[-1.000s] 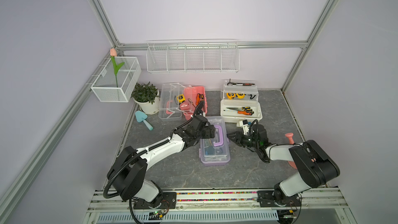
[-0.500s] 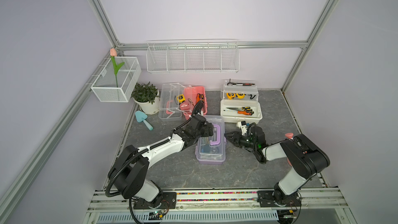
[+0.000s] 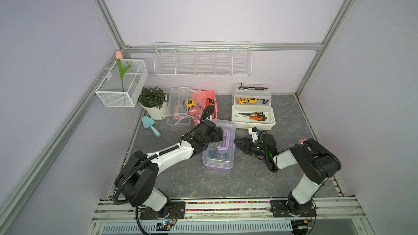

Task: Close toolboxes
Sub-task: Fasten the toolbox latch on the toolbox.

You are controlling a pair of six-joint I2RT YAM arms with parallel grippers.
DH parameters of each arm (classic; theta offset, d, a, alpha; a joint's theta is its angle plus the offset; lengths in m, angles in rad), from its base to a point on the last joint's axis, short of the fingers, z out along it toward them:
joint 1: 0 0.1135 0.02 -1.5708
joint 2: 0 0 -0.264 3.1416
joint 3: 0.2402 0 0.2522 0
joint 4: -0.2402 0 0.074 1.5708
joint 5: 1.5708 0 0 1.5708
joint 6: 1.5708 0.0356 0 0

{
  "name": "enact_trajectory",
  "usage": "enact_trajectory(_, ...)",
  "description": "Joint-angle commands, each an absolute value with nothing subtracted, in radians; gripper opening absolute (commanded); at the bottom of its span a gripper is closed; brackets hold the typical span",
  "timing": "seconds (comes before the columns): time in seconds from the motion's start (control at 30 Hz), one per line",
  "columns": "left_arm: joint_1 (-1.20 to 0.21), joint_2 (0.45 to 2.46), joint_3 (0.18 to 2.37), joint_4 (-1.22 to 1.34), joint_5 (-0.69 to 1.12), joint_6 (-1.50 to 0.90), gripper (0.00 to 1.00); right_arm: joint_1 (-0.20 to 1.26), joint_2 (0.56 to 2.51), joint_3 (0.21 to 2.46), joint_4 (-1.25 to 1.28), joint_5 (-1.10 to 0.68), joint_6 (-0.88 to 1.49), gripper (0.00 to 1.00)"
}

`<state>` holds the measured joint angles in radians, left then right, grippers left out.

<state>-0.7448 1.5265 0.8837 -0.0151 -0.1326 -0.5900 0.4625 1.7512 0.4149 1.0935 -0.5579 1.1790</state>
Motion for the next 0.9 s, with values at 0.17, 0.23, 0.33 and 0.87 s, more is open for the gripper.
enact_trajectory(0.17, -0.798, 1.61, 0.813, -0.088, 0.068, -0.658, 0.82, 0.57, 1.8, 0.459, 1.085, -0.599, 1.232, 0.47)
enact_trajectory(0.23, -0.802, 1.613, 0.81, -0.081, 0.072, -0.661, 0.81, 0.58, 1.805, 0.463, 1.1, -0.593, 1.239, 0.47)
enact_trajectory(0.33, -0.804, 1.605, 0.805, -0.086, 0.06, -0.662, 0.81, 0.581, 1.803, 0.456, 1.115, -0.591, 1.24, 0.48)
enact_trajectory(0.87, -0.719, 1.479, 0.933, -0.282, -0.076, -0.566, 0.89, 0.463, 1.481, 0.474, 0.53, -0.571, 0.955, 0.58)
